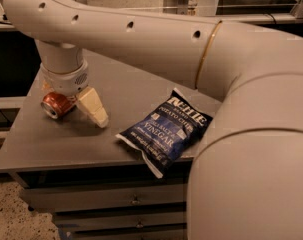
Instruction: Knock coke can over
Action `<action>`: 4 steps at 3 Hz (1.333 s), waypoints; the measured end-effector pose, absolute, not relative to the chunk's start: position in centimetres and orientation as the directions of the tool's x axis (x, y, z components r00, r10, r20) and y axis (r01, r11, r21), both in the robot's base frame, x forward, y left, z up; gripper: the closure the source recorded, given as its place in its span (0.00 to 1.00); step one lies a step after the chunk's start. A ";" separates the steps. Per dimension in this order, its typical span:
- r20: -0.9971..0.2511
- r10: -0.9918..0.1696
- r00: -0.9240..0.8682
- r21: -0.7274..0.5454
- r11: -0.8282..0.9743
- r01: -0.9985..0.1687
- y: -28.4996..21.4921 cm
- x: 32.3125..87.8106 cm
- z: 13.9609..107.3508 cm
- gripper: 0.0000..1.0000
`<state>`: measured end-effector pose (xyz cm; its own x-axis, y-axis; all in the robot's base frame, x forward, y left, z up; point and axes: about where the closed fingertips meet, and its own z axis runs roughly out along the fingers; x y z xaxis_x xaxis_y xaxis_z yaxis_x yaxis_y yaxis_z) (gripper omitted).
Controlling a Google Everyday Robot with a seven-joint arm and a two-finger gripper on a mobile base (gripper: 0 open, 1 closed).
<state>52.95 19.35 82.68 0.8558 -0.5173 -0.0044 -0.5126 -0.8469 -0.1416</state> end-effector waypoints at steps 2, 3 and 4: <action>-0.064 -0.571 0.819 -0.227 -0.791 -0.569 18.6 54.5 85.7 0.00; -0.217 -0.654 0.725 -0.327 -0.651 -0.685 17.0 56.3 88.1 0.00; -0.412 -0.694 0.590 -0.409 -0.437 -0.801 14.0 58.5 90.1 0.00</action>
Offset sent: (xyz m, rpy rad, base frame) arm 0.0324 -0.0155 0.0635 0.2280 0.0193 -0.1451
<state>58.54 14.04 90.11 0.5898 -0.6945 -0.4122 -0.8009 -0.4373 -0.4091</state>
